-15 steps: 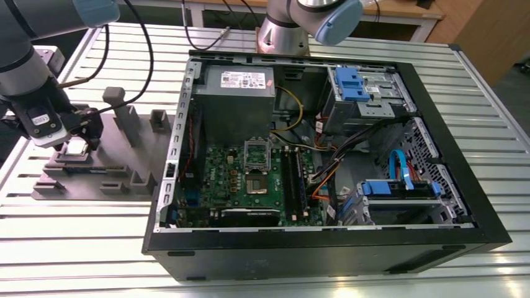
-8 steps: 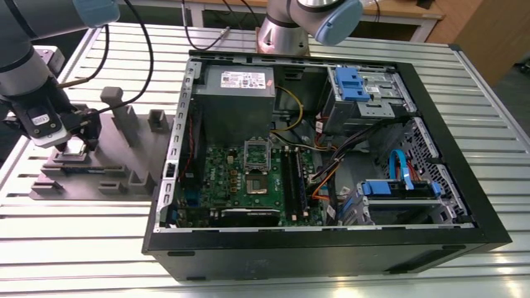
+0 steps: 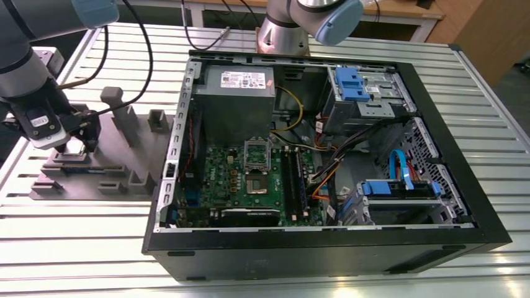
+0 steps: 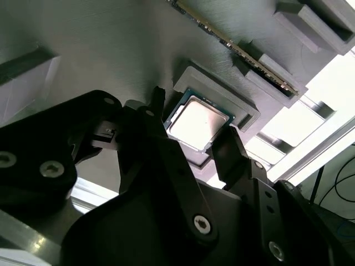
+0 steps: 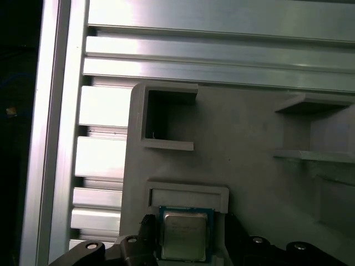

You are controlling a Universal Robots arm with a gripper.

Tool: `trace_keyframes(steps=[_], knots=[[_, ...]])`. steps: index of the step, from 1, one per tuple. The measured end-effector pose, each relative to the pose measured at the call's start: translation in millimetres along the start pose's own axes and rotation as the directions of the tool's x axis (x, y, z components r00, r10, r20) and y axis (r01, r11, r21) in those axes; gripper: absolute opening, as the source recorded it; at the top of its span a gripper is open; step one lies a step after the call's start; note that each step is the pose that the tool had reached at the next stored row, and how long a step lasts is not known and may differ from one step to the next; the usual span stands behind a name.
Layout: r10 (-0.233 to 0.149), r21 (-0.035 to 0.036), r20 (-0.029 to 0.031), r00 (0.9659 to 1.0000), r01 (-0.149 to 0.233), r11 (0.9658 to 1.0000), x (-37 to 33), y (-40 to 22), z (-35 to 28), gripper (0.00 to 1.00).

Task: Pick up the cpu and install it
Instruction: 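Pick up the cpu and move it towards the insertion slot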

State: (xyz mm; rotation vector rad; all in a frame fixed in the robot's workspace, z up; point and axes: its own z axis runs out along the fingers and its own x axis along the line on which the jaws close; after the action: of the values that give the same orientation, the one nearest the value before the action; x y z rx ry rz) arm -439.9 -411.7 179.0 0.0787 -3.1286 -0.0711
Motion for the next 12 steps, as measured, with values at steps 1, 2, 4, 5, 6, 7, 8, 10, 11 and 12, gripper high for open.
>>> trace_keyframes(steps=[1,2,4,5,6,7,8,10,11,12], knots=[[0.000,-0.0001,0.0000,1.0000,0.000,1.0000,0.0,0.0,0.0,0.61],[0.001,-0.0001,0.0002,1.0000,-0.001,1.0000,-0.1,-0.1,0.1,0.61],[0.005,-0.0001,0.0003,1.0000,-0.005,1.0000,0.1,-0.2,0.1,0.61],[0.007,-0.0002,0.0006,1.0000,-0.007,1.0000,0.6,-0.2,0.2,0.61],[0.007,-0.0002,0.0005,1.0000,-0.007,1.0000,1.5,-0.1,0.2,0.61],[0.007,-0.0001,0.0004,1.0000,-0.007,1.0000,1.6,-0.1,0.1,0.61],[0.008,-0.0002,0.0006,1.0000,-0.008,1.0000,1.6,-0.1,0.1,0.61],[0.009,-0.0002,0.0006,1.0000,-0.009,1.0000,1.7,0.0,-0.3,0.60],[0.010,-0.0001,0.0005,1.0000,-0.010,1.0000,1.7,0.0,-0.5,0.60],[0.011,-0.0003,0.0008,0.9999,-0.011,0.9999,1.7,0.0,-0.5,0.60]])
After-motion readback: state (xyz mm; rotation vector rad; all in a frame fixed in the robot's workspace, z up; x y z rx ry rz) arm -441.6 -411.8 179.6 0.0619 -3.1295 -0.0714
